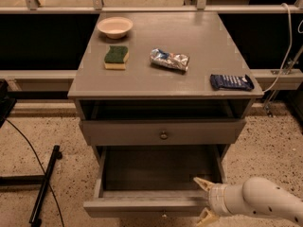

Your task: Close middle drawer

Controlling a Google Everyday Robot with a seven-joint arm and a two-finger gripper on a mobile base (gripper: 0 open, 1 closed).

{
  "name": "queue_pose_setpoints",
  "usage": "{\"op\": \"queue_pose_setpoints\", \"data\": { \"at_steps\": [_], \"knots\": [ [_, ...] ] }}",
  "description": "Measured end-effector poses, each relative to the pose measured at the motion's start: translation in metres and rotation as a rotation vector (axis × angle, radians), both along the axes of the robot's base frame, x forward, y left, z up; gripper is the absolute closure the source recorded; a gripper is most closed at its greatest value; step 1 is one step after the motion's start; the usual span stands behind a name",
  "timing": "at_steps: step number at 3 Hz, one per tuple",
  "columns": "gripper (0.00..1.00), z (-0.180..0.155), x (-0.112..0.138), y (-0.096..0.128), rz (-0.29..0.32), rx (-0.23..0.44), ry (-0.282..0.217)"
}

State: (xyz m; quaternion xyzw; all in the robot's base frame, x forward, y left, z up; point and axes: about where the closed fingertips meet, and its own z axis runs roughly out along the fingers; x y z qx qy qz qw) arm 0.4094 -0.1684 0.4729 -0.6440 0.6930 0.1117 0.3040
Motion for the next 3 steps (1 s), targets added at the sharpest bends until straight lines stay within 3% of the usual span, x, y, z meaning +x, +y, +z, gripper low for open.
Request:
{"op": "queue_pose_setpoints", "data": {
  "at_steps": [2, 3],
  "knots": [
    [0.61, -0.027, -0.003, -0.003, -0.010, 0.050, -0.010],
    [0.92, -0.031, -0.008, -0.006, -0.018, 0.127, -0.013]
  ]
}}
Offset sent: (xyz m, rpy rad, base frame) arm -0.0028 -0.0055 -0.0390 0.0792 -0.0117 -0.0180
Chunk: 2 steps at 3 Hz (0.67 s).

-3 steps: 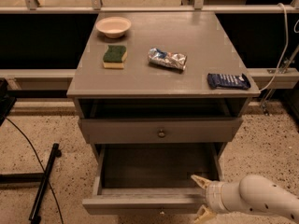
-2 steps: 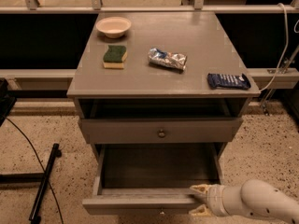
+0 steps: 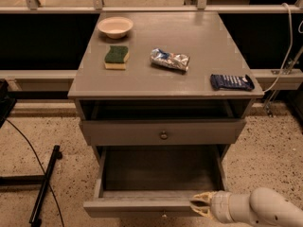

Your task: Close middle drawer

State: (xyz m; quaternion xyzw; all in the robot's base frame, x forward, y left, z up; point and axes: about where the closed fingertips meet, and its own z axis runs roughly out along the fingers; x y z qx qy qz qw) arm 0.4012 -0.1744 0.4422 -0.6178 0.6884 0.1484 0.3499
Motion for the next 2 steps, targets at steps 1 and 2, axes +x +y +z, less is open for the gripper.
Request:
{"op": "queue_pose_setpoints", "data": {
  "at_steps": [1, 2],
  "knots": [
    [1.00, 0.0044, -0.0049, -0.0049, -0.005, 0.061, -0.013],
    [0.82, 0.0134, -0.0059, -0.0068, -0.006, 0.105, -0.042]
  ]
}}
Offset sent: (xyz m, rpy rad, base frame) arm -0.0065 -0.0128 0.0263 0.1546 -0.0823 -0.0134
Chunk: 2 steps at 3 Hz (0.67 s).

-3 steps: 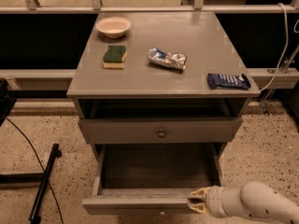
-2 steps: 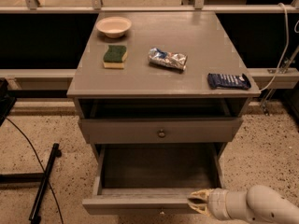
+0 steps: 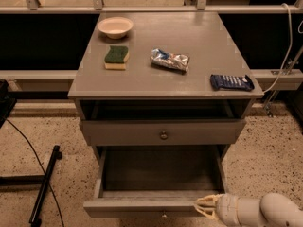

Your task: Close middle drawer

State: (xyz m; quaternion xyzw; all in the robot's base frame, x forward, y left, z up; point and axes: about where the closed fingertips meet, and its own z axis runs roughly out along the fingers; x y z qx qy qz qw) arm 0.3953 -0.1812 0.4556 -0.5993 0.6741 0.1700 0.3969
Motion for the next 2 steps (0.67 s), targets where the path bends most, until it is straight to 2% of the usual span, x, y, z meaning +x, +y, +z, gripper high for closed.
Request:
{"op": "queue_pose_setpoints", "data": {
  "at_steps": [1, 2],
  "knots": [
    [0.84, 0.0017, -0.0020, 0.0008, 0.004, 0.004, -0.004],
    [1.00, 0.0042, -0.0107, 0.0033, 0.016, 0.013, 0.007]
  ]
}}
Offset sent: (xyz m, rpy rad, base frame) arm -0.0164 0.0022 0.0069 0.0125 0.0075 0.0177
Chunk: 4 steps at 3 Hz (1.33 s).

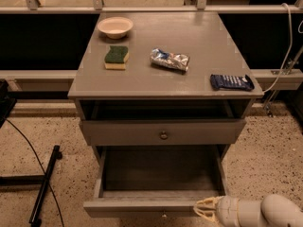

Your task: Close middle drawer

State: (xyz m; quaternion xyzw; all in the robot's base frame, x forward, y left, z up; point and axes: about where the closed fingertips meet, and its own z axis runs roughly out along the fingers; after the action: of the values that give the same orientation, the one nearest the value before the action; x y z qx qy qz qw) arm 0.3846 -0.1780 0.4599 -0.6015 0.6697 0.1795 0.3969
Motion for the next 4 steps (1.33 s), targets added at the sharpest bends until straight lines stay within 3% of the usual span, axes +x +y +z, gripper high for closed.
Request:
{"op": "queue_pose_setpoints", "data": {
  "at_steps": [1, 2, 4],
  "knots": [
    [1.00, -0.012, -0.012, 0.011, 0.014, 0.028, 0.049],
    [1.00, -0.012, -0.012, 0.011, 0.014, 0.028, 0.049],
    [1.00, -0.029, 0.019, 0.019, 0.002, -0.004, 0.019]
  ]
}}
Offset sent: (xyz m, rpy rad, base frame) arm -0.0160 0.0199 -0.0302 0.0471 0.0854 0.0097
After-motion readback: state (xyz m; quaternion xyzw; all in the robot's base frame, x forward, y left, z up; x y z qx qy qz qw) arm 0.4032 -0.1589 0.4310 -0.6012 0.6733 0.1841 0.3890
